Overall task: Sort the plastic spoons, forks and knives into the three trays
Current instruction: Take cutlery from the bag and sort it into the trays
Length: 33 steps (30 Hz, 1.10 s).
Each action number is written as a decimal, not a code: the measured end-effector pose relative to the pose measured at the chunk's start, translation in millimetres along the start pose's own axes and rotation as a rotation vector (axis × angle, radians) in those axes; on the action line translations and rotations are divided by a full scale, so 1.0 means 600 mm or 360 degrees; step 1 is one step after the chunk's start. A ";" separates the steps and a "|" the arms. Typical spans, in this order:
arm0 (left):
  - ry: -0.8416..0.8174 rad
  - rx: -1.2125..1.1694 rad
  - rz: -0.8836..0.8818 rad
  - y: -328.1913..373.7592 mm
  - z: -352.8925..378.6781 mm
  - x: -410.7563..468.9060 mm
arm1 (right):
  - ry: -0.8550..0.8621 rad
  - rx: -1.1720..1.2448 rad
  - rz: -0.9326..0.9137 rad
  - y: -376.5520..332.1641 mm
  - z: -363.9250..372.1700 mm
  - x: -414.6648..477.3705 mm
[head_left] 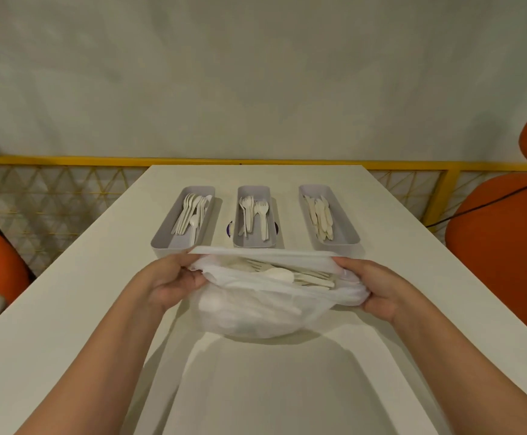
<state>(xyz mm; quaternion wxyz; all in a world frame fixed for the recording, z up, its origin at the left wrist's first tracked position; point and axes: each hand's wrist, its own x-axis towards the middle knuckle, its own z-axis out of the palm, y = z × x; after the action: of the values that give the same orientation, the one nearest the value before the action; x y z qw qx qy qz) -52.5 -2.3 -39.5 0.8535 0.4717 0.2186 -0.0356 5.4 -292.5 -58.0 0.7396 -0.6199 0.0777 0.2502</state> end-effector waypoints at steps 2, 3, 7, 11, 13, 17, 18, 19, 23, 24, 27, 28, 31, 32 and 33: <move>-0.0034 -0.0259 -0.0169 -0.005 0.004 0.005 | 0.0056 -0.0025 0.0021 0.000 -0.002 0.006; -0.0066 -0.0243 -0.0226 -0.007 0.005 0.007 | 0.0097 -0.0025 0.0021 -0.002 -0.004 0.008; -0.0088 0.0180 -0.0135 -0.013 0.006 0.010 | 0.0369 -0.0324 -0.0222 -0.017 -0.002 0.005; 0.0047 0.0496 0.0171 -0.012 0.012 0.006 | 0.0778 -0.1235 -0.1314 -0.023 0.034 -0.020; 0.0228 0.0781 0.0370 -0.015 0.021 0.000 | 0.0618 -0.1404 -0.1743 -0.024 0.063 -0.039; 0.0491 0.1545 0.1310 -0.027 0.030 -0.012 | -0.0032 -0.1825 -0.1534 -0.013 0.086 -0.028; 0.0443 0.1643 0.1489 -0.028 0.032 -0.014 | -0.0049 -0.1912 -0.1411 -0.009 0.084 -0.020; 0.0360 0.1743 0.1573 -0.031 0.032 -0.013 | -0.0030 -0.1973 -0.1316 -0.005 0.080 -0.011; 0.0185 0.2363 0.1286 -0.038 0.024 0.021 | -0.0021 -0.2206 -0.0892 -0.008 0.067 0.006; 0.0182 0.2462 0.1151 -0.038 0.024 0.029 | -0.0031 -0.2244 -0.0792 -0.011 0.067 0.009; 0.0169 0.2498 0.1014 -0.040 0.027 0.042 | -0.0067 -0.2299 -0.0596 -0.023 0.066 0.013; 0.0173 0.2481 0.1016 -0.039 0.028 0.044 | -0.0082 -0.2331 -0.0562 -0.027 0.066 0.013; 0.0179 0.2443 0.0958 -0.037 0.025 0.052 | -0.0064 -0.2354 -0.0728 -0.036 0.072 0.005; 0.0175 0.2440 0.0939 -0.038 0.023 0.054 | -0.0055 -0.2293 -0.0877 -0.038 0.078 0.000; 0.0169 0.2433 0.0930 -0.039 0.022 0.056 | -0.0049 -0.2200 -0.1017 -0.039 0.085 -0.003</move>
<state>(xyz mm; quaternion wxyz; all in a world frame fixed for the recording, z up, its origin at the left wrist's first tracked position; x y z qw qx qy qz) -23.8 -20.8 -65.5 0.2599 0.9621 0.0425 0.0713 4.6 -246.6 -25.3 0.2207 -0.9309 -0.2901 0.0243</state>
